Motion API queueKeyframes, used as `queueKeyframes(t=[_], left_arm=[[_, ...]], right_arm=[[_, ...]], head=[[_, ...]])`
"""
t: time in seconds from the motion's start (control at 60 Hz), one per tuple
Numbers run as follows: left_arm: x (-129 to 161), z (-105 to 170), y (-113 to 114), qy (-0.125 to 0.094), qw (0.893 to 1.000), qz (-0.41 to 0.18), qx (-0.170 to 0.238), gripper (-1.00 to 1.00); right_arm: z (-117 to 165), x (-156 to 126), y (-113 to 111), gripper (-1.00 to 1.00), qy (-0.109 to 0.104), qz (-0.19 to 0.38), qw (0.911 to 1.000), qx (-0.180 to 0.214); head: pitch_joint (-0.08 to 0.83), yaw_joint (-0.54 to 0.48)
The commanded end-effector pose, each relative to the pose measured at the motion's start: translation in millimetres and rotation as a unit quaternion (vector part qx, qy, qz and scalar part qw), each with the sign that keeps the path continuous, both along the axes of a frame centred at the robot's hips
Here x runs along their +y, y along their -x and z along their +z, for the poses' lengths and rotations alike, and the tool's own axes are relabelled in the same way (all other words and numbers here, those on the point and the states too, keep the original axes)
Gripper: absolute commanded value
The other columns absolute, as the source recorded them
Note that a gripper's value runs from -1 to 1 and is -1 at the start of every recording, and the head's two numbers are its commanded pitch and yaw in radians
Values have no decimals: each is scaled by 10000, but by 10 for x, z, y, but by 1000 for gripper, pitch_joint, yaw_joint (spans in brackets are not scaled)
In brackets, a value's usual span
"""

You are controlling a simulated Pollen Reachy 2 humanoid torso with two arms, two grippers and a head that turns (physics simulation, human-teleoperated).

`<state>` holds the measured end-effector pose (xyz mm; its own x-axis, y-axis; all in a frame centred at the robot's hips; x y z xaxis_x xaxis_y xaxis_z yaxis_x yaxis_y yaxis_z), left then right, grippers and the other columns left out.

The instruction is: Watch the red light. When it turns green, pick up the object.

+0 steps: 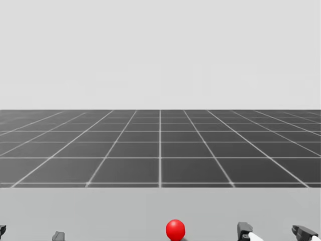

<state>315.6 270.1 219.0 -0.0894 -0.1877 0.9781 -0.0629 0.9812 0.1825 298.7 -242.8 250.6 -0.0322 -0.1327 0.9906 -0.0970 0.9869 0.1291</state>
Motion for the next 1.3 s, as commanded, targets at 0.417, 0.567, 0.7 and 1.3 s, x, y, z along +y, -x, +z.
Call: queueKeyframes(t=[0.417, 0.567, 0.7, 1.3], left_arm=[[16, -19, -8, -16, 9999, 77, 114, -1000], [22, -13, -9, -24, 10000, 77, 46, -1000], [27, -8, -8, -30, 10000, 68, -19, -1000], [2, -13, 6, -90, 9999, 83, -52, -1000]], right_arm=[[-9, 47, 32, -1000, -27, -5, 9999, 151], [-30, 53, 21, -1000, 130, 11, 9998, 159], [-23, 47, 25, -1000, 161, -24, 9998, 129], [6, 34, 53, -1000, 68, -27, 9999, 126]], head=[[275, -7], [396, -25], [456, -39], [463, -65]])
